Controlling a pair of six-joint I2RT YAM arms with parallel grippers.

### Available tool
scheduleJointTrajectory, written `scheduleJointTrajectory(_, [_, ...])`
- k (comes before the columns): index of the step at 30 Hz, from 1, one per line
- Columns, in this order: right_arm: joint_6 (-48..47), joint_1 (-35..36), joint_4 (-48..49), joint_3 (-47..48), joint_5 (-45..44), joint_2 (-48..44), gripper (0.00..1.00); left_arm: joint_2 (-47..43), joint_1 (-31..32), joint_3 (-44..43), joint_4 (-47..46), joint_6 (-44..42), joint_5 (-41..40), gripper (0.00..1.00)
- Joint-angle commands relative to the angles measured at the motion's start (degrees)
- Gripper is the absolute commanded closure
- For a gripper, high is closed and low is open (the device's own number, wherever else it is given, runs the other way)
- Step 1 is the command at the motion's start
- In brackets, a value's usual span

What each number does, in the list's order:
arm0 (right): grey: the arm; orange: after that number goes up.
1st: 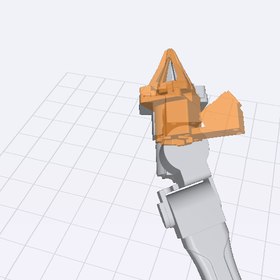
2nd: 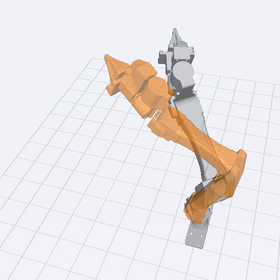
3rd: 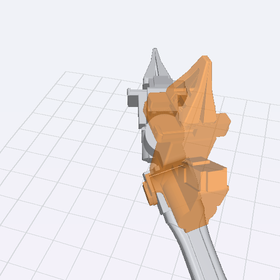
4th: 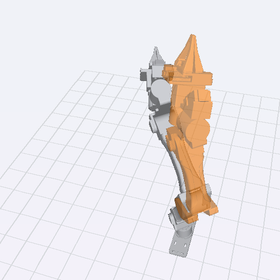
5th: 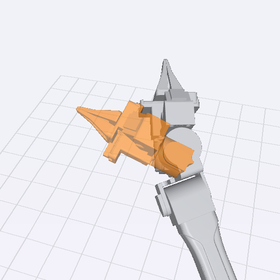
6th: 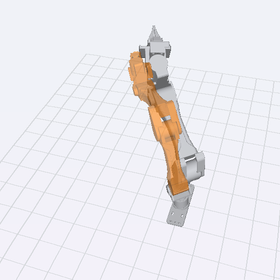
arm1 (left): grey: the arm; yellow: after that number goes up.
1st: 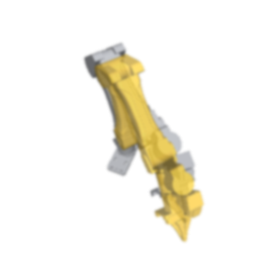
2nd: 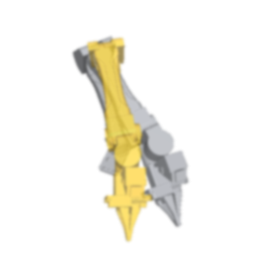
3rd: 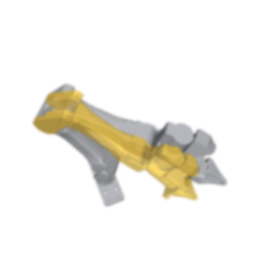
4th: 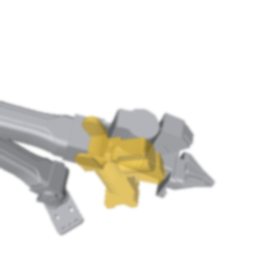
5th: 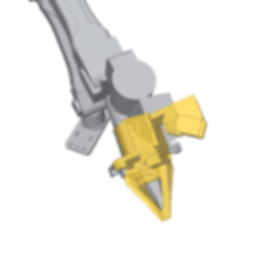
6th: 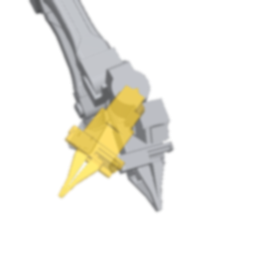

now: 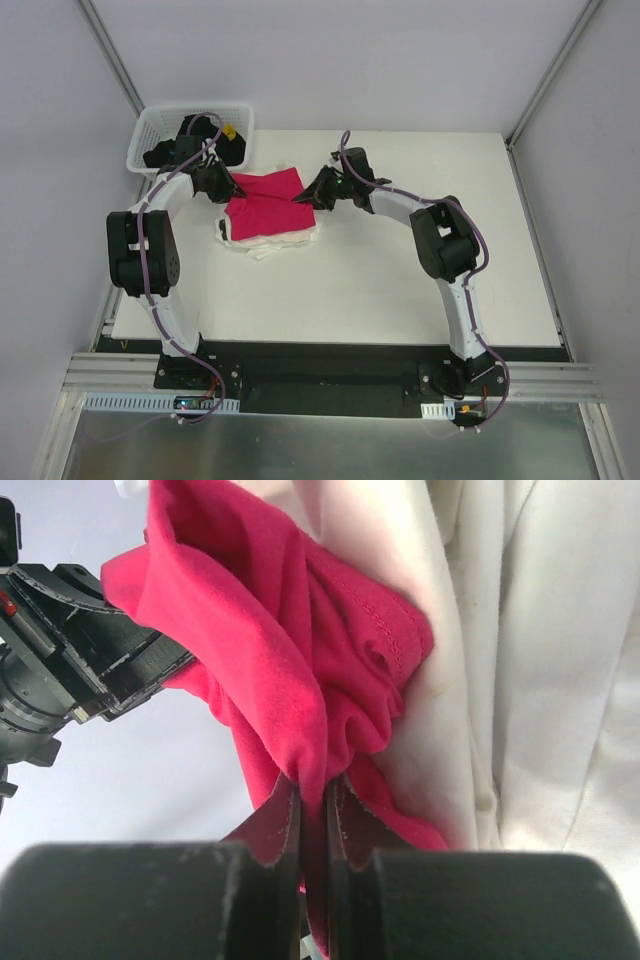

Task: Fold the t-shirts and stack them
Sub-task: Put the neatly folded tshirt into the corner of the board with both arms

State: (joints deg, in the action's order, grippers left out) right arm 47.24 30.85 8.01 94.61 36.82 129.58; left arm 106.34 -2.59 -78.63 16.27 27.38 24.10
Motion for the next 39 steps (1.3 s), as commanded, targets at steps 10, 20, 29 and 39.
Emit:
scheduleJointTrajectory(10, [-0.83,-3.34,0.51,-1.35,0.45,-1.35,0.76,2.55,-2.24,-2.58,-1.51,-2.41,-2.21,0.85])
scheduleJointTrajectory(20, [-0.84,-4.22,2.10,-4.69,-0.43,-2.93,0.68,2.99,-2.16,-2.23,-1.51,-2.68,-3.00,0.59])
scheduleJointTrajectory(29, [-1.28,-5.10,2.45,-5.49,-0.43,-3.89,0.65,4.04,-2.24,-2.67,-1.51,-3.99,-3.53,0.10])
scheduleJointTrajectory(39, [-1.01,-5.54,3.59,-6.80,-0.17,-4.95,0.65,0.80,-2.07,-1.70,-1.24,-6.81,-9.84,0.01])
